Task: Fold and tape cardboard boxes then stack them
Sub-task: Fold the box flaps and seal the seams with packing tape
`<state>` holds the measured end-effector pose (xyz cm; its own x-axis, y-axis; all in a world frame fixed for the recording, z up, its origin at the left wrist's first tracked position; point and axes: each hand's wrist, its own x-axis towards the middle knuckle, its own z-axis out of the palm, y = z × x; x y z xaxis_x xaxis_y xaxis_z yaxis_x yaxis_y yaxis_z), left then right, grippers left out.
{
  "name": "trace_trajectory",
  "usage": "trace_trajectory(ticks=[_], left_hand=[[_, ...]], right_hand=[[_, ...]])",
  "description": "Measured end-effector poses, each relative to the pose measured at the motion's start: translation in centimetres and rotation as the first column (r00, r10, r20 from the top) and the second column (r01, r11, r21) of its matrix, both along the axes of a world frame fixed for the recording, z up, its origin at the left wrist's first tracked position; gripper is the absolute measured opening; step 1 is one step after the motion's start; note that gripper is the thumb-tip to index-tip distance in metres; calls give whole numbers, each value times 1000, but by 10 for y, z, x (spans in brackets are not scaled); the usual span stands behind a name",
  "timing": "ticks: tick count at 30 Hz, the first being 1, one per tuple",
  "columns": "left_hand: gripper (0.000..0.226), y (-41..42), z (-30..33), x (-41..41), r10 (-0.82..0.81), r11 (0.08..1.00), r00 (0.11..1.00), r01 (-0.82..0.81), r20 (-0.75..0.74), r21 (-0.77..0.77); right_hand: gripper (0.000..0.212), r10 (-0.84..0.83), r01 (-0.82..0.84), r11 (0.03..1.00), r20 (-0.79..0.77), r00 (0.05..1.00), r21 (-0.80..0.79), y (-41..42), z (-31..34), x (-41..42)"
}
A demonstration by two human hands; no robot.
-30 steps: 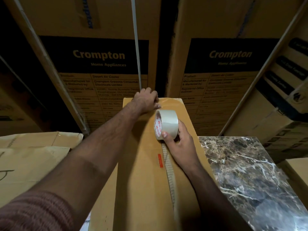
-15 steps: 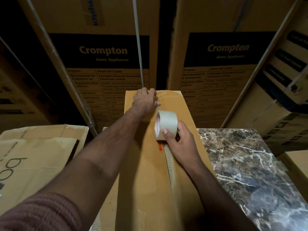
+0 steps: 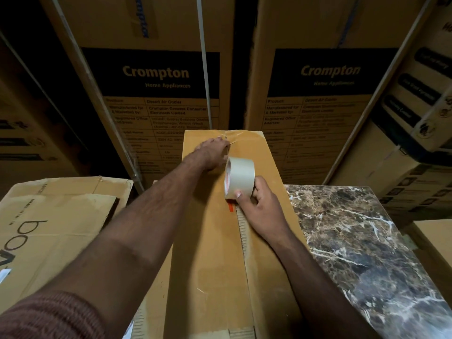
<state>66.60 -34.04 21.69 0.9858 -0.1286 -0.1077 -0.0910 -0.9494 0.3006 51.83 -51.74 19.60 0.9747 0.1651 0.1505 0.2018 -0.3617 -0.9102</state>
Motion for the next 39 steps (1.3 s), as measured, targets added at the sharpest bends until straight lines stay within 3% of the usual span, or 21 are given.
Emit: trace_trajectory(ticks=[3, 7, 13, 18, 23, 28, 34, 36, 39], left_hand=[[47, -4, 2, -2, -3, 1000, 999, 3, 43, -3], [53, -1, 1, -9, 11, 1000, 1000, -11, 2, 20], [77, -10, 5, -14, 38, 978, 987, -4, -156, 209], [91, -1, 4, -31, 14, 977, 961, 45, -275, 209], [90, 0, -6, -39, 32, 982, 989, -5, -142, 189], [71, -1, -6, -50, 35, 994, 999, -31, -35, 103], [50, -13, -9, -67, 71, 993, 989, -82, 131, 82], [56, -14, -7, -74, 48, 992, 996, -56, 71, 111], [81, -9, 1, -80, -2, 979, 984, 38, -176, 202]], right_hand=[[32, 10, -12, 997, 26, 1000, 71, -6, -2, -14], [34, 9, -12, 991, 22, 1000, 133, -5, -7, -32], [51, -11, 16, 994, -50, 999, 106, -10, -6, -31], [56, -13, 17, 998, -66, 998, 57, -11, -7, -33], [56, 60, -62, 995, -29, 998, -72, -10, -2, -41], [39, 72, -72, 997, 3, 997, 23, -26, -2, -63], [44, 78, -77, 994, -7, 997, 83, -28, -3, -76], [42, 82, -79, 994, -34, 996, 79, -29, -3, -78], [44, 101, -96, 992, -64, 993, 87, -30, -4, -81]])
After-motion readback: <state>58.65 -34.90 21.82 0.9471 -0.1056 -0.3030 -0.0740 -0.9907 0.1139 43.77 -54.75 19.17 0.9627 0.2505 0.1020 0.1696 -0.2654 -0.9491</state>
